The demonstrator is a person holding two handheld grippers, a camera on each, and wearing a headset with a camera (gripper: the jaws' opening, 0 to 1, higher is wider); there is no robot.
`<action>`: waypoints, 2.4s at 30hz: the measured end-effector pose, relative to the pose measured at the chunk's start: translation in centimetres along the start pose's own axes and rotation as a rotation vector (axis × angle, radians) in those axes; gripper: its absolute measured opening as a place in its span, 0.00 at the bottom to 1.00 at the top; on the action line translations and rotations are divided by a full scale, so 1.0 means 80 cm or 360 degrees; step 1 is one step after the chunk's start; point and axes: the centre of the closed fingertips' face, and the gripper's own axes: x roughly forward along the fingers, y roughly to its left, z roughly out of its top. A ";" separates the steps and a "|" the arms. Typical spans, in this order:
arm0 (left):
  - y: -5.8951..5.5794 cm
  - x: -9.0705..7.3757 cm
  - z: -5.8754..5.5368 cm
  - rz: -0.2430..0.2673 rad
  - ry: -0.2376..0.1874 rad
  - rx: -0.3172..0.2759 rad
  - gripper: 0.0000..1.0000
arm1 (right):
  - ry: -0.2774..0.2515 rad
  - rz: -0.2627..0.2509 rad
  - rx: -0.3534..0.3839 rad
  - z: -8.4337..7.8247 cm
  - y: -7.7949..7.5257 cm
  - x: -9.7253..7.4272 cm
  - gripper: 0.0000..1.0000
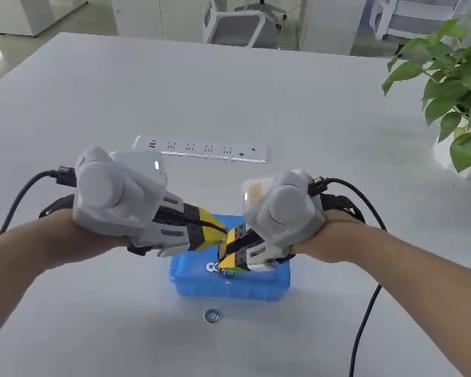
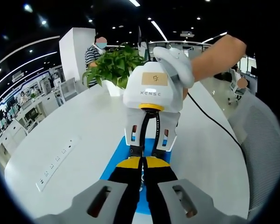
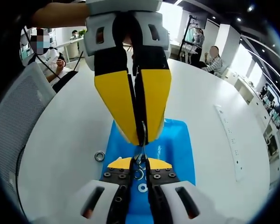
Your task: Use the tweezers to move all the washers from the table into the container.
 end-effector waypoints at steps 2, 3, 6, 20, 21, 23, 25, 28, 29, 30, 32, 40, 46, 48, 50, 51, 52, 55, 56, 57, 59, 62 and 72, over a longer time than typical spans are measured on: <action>0.001 -0.002 0.003 0.0004 -0.0006 -0.0004 0.04 | -0.0006 -0.0011 0.0008 0.002 -0.001 -0.002 0.12; 0.001 -0.002 0.004 0.0004 -0.0009 -0.0005 0.04 | -0.0009 -0.0015 0.0016 0.002 -0.001 -0.003 0.12; 0.000 -0.004 0.010 0.0004 -0.0020 -0.0006 0.04 | -0.0015 -0.0026 0.0038 0.003 -0.001 -0.007 0.13; -0.004 -0.020 0.033 0.0004 -0.0061 -0.0002 0.04 | -0.0027 -0.0101 0.0139 0.006 0.007 -0.038 0.26; -0.005 -0.020 0.034 0.0005 -0.0059 0.0001 0.04 | -0.0028 -0.0106 0.0145 0.006 0.008 -0.041 0.27; -0.007 -0.023 0.036 0.0004 -0.0058 0.0006 0.04 | -0.0034 -0.0126 0.0160 0.005 0.010 -0.048 0.28; -0.009 -0.026 0.038 0.0002 -0.0058 0.0015 0.04 | -0.0042 -0.0149 0.0179 0.005 0.012 -0.055 0.30; -0.012 -0.030 0.041 0.0004 -0.0058 0.0020 0.04 | -0.0051 -0.0193 0.0210 0.002 0.014 -0.066 0.32; -0.013 -0.031 0.041 0.0004 -0.0060 0.0020 0.04 | -0.0055 -0.0204 0.0226 0.001 0.015 -0.069 0.33; -0.014 -0.032 0.042 0.0004 -0.0060 0.0021 0.04 | -0.0054 -0.0221 0.0248 -0.001 0.017 -0.073 0.33; -0.016 -0.033 0.043 0.0006 -0.0059 0.0027 0.04 | -0.0057 -0.0251 0.0262 -0.004 0.020 -0.080 0.36; -0.027 -0.041 0.053 0.0005 -0.0076 0.0029 0.04 | -0.0077 -0.0332 0.0381 -0.016 0.035 -0.104 0.45; -0.036 -0.044 0.054 -0.0001 -0.0065 0.0033 0.04 | -0.0119 -0.0394 0.0482 -0.020 0.045 -0.115 0.53; -0.040 -0.046 0.055 -0.0003 -0.0067 0.0029 0.04 | -0.0123 -0.0412 0.0498 -0.023 0.049 -0.118 0.56; -0.042 -0.047 0.055 -0.0001 -0.0067 0.0030 0.04 | -0.0138 -0.0434 0.0534 -0.025 0.053 -0.121 0.59; -0.044 -0.048 0.055 -0.0003 -0.0068 0.0028 0.04 | -0.0151 -0.0445 0.0546 -0.026 0.055 -0.122 0.61; -0.046 -0.048 0.054 -0.0006 -0.0066 0.0025 0.04 | -0.0159 -0.0453 0.0555 -0.026 0.056 -0.123 0.63; -0.050 -0.049 0.052 -0.0011 -0.0060 0.0021 0.04 | -0.0185 -0.0477 0.0596 -0.029 0.063 -0.127 0.66; -0.052 -0.049 0.051 -0.0015 -0.0061 0.0015 0.04 | -0.0192 -0.0481 0.0599 -0.030 0.065 -0.127 0.67; -0.054 -0.050 0.051 -0.0016 -0.0062 0.0008 0.04 | -0.0203 -0.0489 0.0604 -0.030 0.067 -0.128 0.68; -0.057 -0.051 0.049 -0.0017 -0.0063 0.0003 0.04 | -0.0222 -0.0494 0.0618 -0.033 0.072 -0.130 0.71; -0.062 -0.052 0.047 -0.0023 -0.0062 -0.0008 0.04 | -0.0252 -0.0509 0.0648 -0.035 0.076 -0.133 0.75; -0.074 -0.049 0.038 -0.0040 -0.0059 -0.0025 0.04 | -0.0302 -0.0524 0.0678 -0.036 0.089 -0.136 0.90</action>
